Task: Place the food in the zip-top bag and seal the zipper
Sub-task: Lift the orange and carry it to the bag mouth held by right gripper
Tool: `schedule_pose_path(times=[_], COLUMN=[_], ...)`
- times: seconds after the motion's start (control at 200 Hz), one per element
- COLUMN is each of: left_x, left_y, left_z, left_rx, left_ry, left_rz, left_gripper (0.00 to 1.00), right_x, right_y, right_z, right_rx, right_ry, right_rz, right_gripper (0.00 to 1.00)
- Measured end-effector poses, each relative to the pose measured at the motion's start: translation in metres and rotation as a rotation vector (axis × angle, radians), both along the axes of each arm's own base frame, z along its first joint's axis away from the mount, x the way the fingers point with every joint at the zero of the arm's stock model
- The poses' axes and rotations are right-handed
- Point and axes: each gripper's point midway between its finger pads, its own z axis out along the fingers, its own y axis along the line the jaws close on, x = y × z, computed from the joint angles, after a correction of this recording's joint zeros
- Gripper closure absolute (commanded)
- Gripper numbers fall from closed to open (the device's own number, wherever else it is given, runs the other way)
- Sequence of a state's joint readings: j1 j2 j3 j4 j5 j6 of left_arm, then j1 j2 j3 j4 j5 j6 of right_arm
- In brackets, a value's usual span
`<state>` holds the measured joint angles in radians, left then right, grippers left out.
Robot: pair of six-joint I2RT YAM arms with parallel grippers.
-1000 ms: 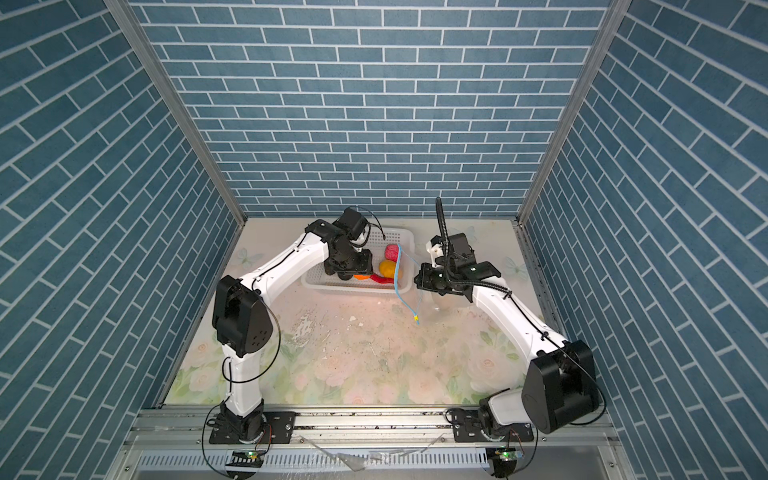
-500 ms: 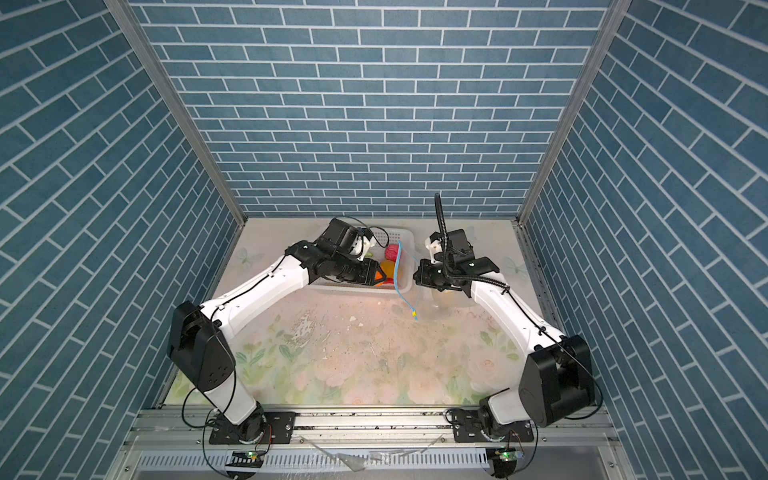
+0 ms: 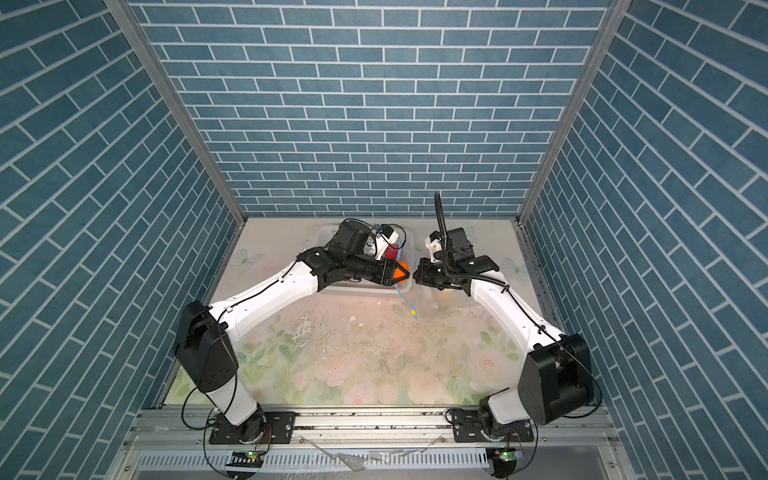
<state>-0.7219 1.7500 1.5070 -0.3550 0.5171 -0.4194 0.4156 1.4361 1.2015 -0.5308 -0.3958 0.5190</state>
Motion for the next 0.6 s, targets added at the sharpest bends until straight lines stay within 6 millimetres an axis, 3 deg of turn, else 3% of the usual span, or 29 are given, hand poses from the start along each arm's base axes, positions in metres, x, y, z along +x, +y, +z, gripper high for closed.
schedule_pose_path(times=[0.205, 0.6], left_x=[0.007, 0.008], left_y=[-0.005, -0.01], left_z=[-0.038, -0.045], left_rx=[0.053, 0.061], left_ry=[0.067, 0.076], left_rz=[0.014, 0.027], left_gripper=[0.61, 0.51], right_x=[-0.001, -0.002], right_y=[0.0, -0.001], right_z=[0.002, 0.01], right_rx=[0.002, 0.012], right_ry=[-0.003, -0.023], right_rz=[0.0, 0.0], right_gripper=[1.0, 1.0])
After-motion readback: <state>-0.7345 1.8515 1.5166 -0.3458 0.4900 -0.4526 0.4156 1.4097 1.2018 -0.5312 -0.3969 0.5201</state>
